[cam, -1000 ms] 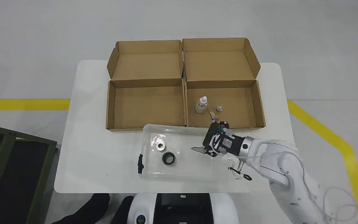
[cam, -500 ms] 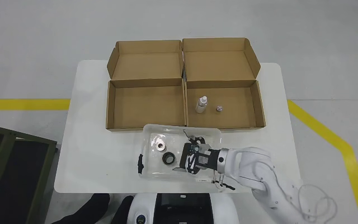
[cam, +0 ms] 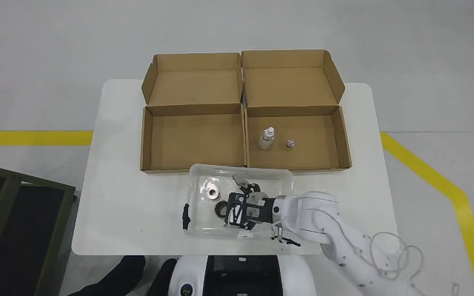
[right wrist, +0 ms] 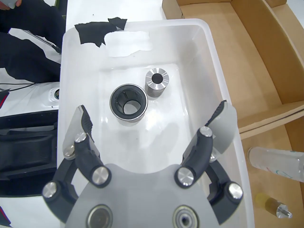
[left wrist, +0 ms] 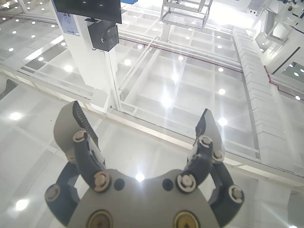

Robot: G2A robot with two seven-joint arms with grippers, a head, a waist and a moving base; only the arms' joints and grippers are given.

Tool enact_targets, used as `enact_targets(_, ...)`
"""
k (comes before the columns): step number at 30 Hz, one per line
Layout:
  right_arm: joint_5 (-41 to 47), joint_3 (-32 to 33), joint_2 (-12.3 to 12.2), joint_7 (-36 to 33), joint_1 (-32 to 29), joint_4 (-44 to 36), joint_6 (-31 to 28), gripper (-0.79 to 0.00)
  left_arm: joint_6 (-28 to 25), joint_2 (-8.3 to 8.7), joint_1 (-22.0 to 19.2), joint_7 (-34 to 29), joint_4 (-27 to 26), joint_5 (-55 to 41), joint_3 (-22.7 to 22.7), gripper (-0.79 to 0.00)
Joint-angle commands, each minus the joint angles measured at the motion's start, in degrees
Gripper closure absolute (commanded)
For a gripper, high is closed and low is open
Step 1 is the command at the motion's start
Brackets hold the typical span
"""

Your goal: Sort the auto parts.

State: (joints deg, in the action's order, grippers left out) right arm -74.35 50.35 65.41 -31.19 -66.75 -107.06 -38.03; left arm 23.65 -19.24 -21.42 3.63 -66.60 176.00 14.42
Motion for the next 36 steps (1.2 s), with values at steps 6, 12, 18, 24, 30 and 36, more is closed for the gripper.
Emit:
enact_targets(6,-0.04,-2.47,0.83,-0.13,2.10,3.63,1.24,-0.785,0.00,0.00,0.00,0.00,0.00,0.00,0.00,-0.785)
enact_targets(12,-0.42,-4.22,1.39,-0.67,3.08,5.56,2.04,-0.742,0.00,0.00,0.00,0.00,0.00,0.00,0.00,-0.785)
enact_targets(18,-1.01,-6.32,2.06,-0.54,3.99,6.85,2.40,-0.659,0.00,0.00,0.00,0.00,0.00,0.00,0.00,-0.785)
enact_targets(24,-1.20,-7.91,2.63,-0.23,4.57,7.93,2.53,-0.585,0.00,0.00,0.00,0.00,0.00,0.00,0.00,-0.785)
enact_targets(30,-1.29,-8.37,2.91,0.26,5.10,8.49,1.86,-0.326,0.00,0.00,0.00,0.00,0.00,0.00,0.00,-0.785)
enact_targets(36,-0.93,-7.73,2.84,0.36,5.08,7.83,0.97,-0.046,0.00,0.00,0.00,0.00,0.00,0.00,0.00,-0.785)
